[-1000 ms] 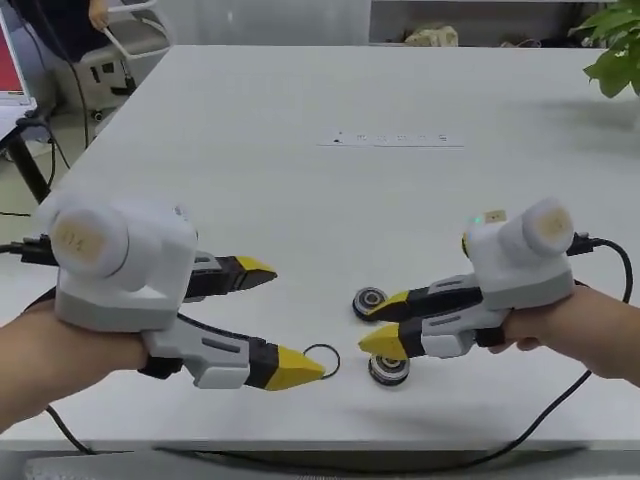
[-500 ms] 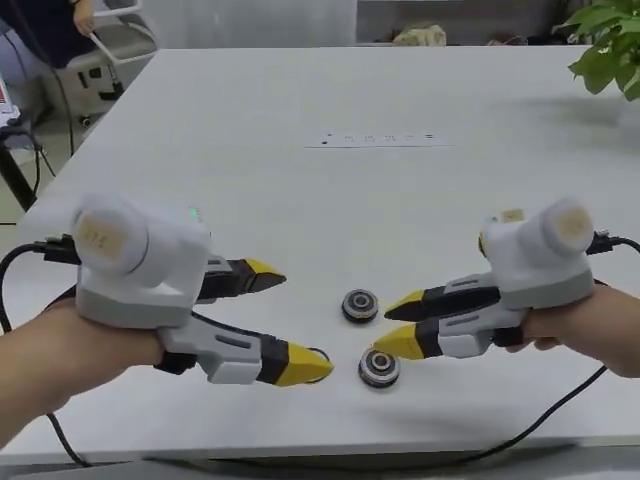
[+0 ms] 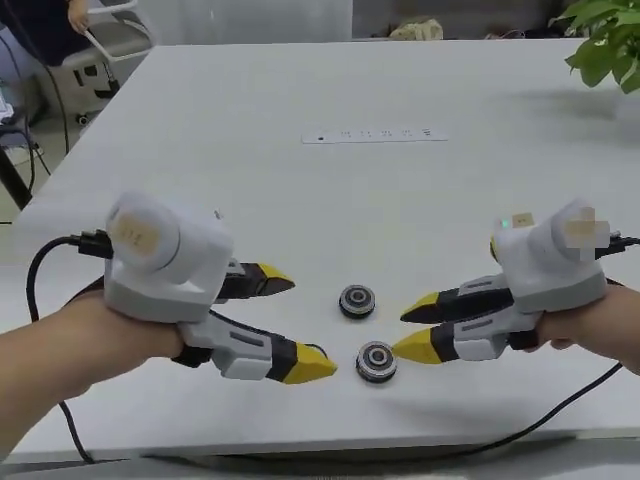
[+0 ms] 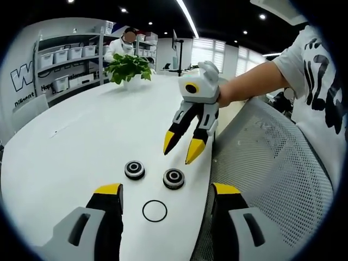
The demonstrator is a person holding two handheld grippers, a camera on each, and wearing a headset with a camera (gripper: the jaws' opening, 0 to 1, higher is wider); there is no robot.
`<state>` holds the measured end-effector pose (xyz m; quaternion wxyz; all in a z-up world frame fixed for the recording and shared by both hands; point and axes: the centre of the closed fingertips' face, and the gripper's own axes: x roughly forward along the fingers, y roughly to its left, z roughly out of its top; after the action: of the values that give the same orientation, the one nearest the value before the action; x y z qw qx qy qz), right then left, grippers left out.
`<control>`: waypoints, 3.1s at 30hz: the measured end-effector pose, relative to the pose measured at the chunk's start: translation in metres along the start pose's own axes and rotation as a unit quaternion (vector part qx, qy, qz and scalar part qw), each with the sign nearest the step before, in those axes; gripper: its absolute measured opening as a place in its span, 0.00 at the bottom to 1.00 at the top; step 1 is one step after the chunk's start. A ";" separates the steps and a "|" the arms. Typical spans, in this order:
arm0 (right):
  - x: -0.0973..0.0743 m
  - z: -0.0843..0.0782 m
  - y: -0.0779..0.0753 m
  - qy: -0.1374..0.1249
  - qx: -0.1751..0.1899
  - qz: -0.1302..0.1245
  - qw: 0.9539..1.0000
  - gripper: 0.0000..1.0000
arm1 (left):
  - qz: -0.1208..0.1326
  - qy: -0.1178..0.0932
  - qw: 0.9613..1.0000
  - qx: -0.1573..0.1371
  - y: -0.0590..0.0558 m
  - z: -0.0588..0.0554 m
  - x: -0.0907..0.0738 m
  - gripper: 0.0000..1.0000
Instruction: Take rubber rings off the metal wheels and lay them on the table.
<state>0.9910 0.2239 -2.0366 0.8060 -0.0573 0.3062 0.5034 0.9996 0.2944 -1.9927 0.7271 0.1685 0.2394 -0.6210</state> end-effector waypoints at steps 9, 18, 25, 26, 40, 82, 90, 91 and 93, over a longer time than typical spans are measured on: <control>0.003 -0.013 0.003 0.024 -0.025 0.003 0.999 0.30 | -0.008 0.011 1.000 0.004 0.000 -0.003 0.009 0.56; 0.005 -0.022 0.001 0.039 -0.034 0.004 0.999 0.29 | -0.020 0.021 1.000 0.011 -0.003 -0.003 0.020 0.54; 0.006 -0.024 0.001 0.041 -0.037 0.005 0.998 0.29 | -0.029 0.030 0.999 0.015 -0.005 -0.006 0.028 0.50; 0.006 -0.024 0.000 0.041 -0.038 0.005 0.998 0.29 | -0.030 0.032 0.999 0.015 -0.006 -0.006 0.030 0.50; 0.008 -0.027 -0.003 0.044 -0.042 0.005 0.998 0.28 | -0.046 0.049 0.997 0.022 -0.009 -0.012 0.047 0.43; 0.010 -0.031 -0.002 0.048 -0.038 0.008 0.998 0.28 | -0.080 0.087 0.992 0.048 -0.019 -0.023 0.087 0.20; 0.010 -0.031 -0.002 0.049 -0.039 0.007 0.998 0.28 | -0.073 0.085 0.992 0.050 -0.021 -0.022 0.092 0.15; 0.010 -0.031 -0.002 0.049 -0.040 0.008 0.998 0.28 | -0.072 0.084 0.993 0.051 -0.021 -0.021 0.093 0.14; 0.010 -0.031 -0.002 0.049 -0.040 0.008 0.998 0.28 | -0.070 0.084 0.992 0.055 -0.020 -0.021 0.093 0.12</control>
<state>0.9822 0.2180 -2.0674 0.7829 -0.1120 0.3254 0.5182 0.9880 0.2261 -2.0614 0.6489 0.2432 0.2765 -0.6659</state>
